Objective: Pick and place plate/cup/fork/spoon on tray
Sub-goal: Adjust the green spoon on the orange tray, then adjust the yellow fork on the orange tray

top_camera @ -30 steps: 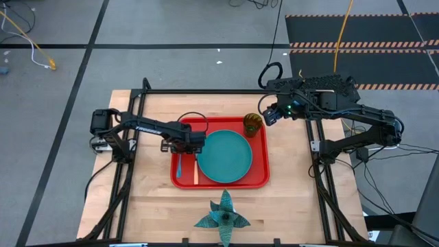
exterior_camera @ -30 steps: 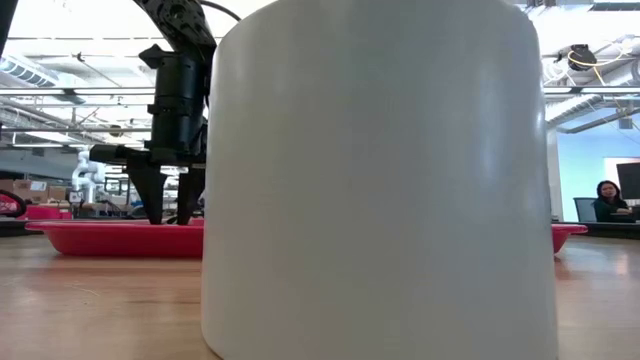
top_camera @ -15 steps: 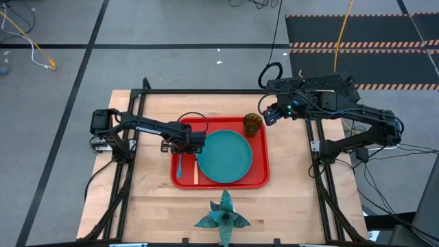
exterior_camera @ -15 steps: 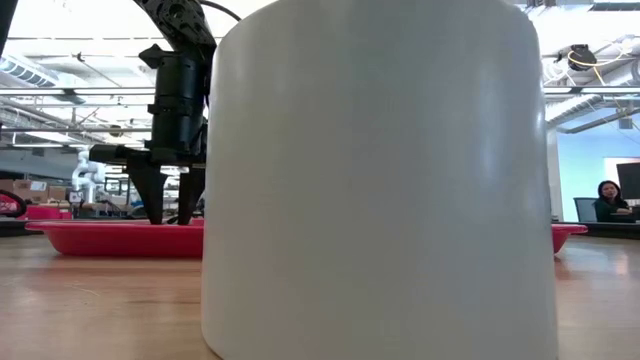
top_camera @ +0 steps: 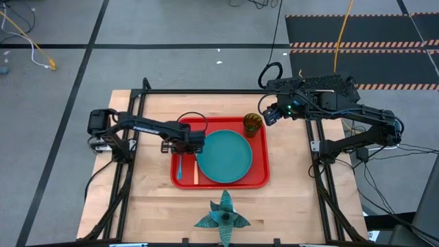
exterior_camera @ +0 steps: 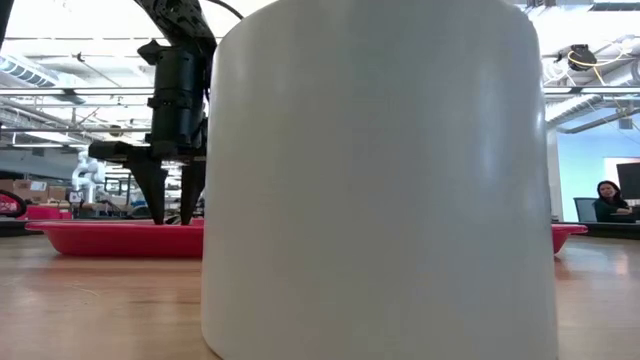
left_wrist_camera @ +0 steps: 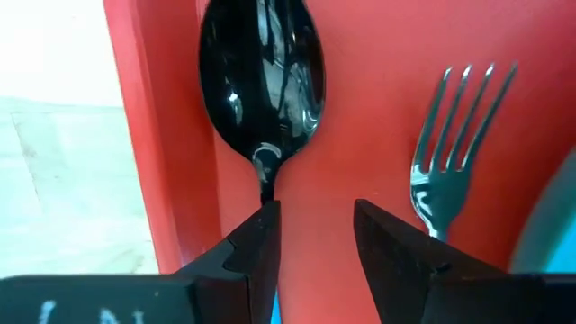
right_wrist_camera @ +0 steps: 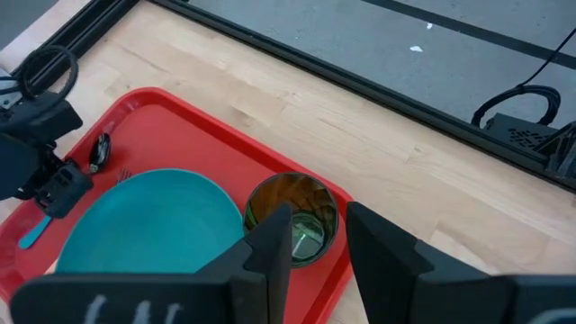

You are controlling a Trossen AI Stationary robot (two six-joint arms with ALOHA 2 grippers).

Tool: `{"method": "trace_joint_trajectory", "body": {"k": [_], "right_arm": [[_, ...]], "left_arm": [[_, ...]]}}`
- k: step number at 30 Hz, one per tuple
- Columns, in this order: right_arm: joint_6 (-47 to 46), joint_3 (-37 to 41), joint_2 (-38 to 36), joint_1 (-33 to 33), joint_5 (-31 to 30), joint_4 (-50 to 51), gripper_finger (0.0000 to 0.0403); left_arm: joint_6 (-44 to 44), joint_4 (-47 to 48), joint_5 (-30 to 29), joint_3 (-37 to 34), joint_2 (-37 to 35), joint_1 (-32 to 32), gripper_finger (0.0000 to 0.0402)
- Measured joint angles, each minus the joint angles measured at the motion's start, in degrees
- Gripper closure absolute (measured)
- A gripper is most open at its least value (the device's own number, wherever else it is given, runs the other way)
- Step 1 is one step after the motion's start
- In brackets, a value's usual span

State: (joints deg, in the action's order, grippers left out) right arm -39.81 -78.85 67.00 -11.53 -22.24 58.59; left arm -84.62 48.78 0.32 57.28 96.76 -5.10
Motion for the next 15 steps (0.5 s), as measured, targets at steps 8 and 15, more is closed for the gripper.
{"method": "trace_joint_trajectory", "body": {"k": [8, 15], "right_arm": [[0.0, 0.02, -0.02, 0.0, -0.05, 0.0, 0.0303], [-0.02, 0.02, 0.0, 0.0, -0.09, -0.02, 0.0303]], "left_arm": [[-0.11, 0.41, -1.85, 0.0, -1.22, 0.0, 0.0256], [0.08, 0.46, -1.88, 0.0, -1.22, 0.0, 0.0256]]}}
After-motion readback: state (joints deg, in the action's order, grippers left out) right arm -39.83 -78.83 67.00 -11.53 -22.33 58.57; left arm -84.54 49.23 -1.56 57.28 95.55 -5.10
